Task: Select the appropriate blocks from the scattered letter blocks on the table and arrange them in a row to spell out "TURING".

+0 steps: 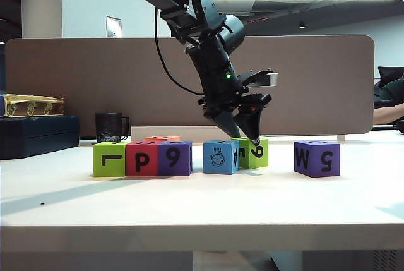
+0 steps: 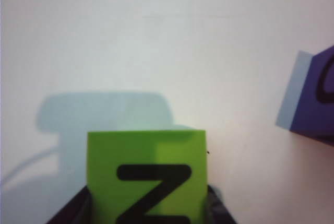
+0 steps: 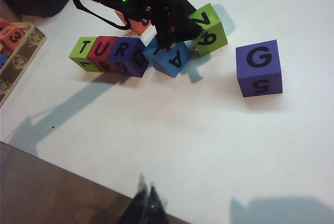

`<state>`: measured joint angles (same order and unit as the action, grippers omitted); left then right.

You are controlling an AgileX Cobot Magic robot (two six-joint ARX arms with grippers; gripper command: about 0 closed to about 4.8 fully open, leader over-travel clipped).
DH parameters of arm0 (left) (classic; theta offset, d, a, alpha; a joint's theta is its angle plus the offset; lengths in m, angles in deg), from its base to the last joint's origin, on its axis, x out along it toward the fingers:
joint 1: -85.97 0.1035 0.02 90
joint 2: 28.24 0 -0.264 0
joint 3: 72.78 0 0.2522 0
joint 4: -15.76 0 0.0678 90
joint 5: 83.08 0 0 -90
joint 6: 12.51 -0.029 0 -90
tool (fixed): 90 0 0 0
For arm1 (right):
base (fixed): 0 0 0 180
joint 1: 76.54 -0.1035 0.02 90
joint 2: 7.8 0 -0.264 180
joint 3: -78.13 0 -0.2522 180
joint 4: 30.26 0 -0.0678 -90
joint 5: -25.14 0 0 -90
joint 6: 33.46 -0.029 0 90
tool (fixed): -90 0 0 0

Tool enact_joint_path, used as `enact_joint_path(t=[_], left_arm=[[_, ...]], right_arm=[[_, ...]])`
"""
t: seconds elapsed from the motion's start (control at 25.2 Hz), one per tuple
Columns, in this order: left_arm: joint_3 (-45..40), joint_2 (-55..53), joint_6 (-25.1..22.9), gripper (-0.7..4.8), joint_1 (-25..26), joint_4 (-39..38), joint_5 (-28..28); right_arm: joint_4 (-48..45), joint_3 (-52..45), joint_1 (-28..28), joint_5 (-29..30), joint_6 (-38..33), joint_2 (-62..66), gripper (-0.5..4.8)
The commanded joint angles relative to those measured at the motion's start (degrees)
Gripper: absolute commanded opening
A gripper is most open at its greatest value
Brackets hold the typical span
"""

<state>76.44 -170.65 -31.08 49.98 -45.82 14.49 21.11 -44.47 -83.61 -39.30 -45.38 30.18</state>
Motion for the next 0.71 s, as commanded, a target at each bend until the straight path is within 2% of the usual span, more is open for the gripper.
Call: enact_joint_path(t=[0.04, 0.28, 0.44, 0.51, 0.55, 0.71], left_arm=[[0.2, 1.9, -2.7, 2.12, -0.3, -1.2, 2.8], [0.3, 3.2, -4.3, 2.12, -0.3, -1.9, 10.6], [0.2, 3.2, -9.1, 2.13, -0.3, -6.4, 14.1], [0.2, 3.2, -12.0, 2.13, -0.3, -8.9, 14.1], [0.2, 3.2, -14.8, 2.14, -0.3, -10.5, 14.1], [0.2, 3.2, -20.2, 2.14, -0.3, -10.8, 14.1]], right_arm=[[-0.4, 0.3, 0.0, 0.1, 0.2, 0.0, 0.00], [-0.5, 0.2, 0.0, 0.1, 0.2, 0.0, 0.00], [-0.4, 0.1, 0.0, 0.1, 0.2, 0.0, 0.00], [-0.4, 0.1, 0.0, 0.1, 0.2, 0.0, 0.00], [-0.5, 0.1, 0.0, 0.1, 0.2, 0.0, 0.00], [-0.3, 0.1, 0.0, 0.1, 0.2, 0.0, 0.00]])
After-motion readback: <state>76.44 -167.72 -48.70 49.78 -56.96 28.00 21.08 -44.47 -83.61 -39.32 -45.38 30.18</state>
